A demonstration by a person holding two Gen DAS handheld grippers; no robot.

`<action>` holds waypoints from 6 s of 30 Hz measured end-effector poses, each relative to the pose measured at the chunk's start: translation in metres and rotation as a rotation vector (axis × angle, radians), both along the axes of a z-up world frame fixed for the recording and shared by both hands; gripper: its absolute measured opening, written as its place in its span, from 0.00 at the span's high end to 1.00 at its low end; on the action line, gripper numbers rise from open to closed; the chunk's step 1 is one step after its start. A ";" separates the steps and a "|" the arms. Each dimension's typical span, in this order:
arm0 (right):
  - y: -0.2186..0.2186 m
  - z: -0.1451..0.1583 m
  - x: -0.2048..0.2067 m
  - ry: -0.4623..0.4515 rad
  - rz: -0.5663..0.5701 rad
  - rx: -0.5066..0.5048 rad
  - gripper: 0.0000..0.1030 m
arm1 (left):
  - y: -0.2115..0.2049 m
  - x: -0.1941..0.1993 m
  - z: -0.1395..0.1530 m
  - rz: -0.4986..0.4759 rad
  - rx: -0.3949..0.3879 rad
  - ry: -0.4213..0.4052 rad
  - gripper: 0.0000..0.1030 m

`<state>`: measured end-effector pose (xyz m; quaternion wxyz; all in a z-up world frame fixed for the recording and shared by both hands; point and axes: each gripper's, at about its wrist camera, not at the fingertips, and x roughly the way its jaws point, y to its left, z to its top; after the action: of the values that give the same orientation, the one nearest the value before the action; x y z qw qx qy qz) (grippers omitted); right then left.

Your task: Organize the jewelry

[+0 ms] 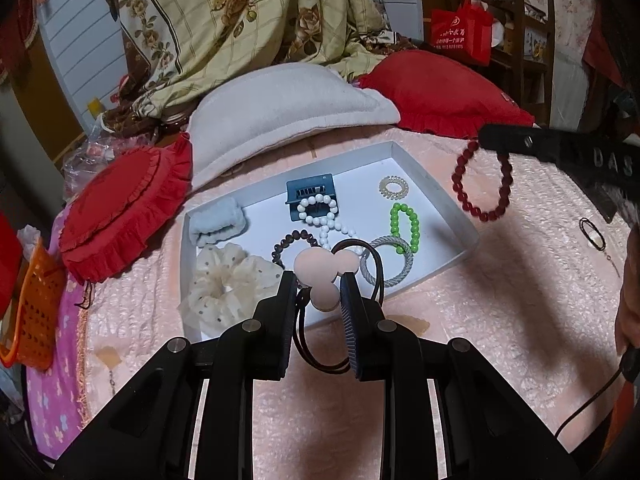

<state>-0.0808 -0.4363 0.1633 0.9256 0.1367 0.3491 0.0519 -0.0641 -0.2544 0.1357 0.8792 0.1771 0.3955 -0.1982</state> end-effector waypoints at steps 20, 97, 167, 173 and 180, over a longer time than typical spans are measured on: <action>0.018 -0.033 0.118 0.111 0.045 -0.068 0.91 | -0.008 0.052 -0.049 0.036 -0.030 0.118 0.80; 0.066 -0.124 0.072 0.281 0.036 -0.093 0.58 | 0.073 -0.006 -0.029 0.275 -0.084 0.020 0.54; 0.161 -0.056 -0.212 -0.004 -0.058 -0.267 0.42 | 0.162 -0.220 0.027 0.476 -0.222 -0.183 0.03; 0.163 -0.066 -0.208 0.016 -0.066 -0.308 0.42 | 0.159 -0.213 0.014 0.469 -0.216 -0.132 0.03; 0.156 -0.074 -0.202 0.053 -0.096 -0.300 0.42 | 0.157 -0.206 0.002 0.462 -0.217 -0.080 0.03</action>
<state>-0.2827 -0.2805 0.0890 0.9276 0.0150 0.3702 -0.0485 -0.2701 -0.0975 0.1379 0.9298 -0.0055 0.3670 -0.0262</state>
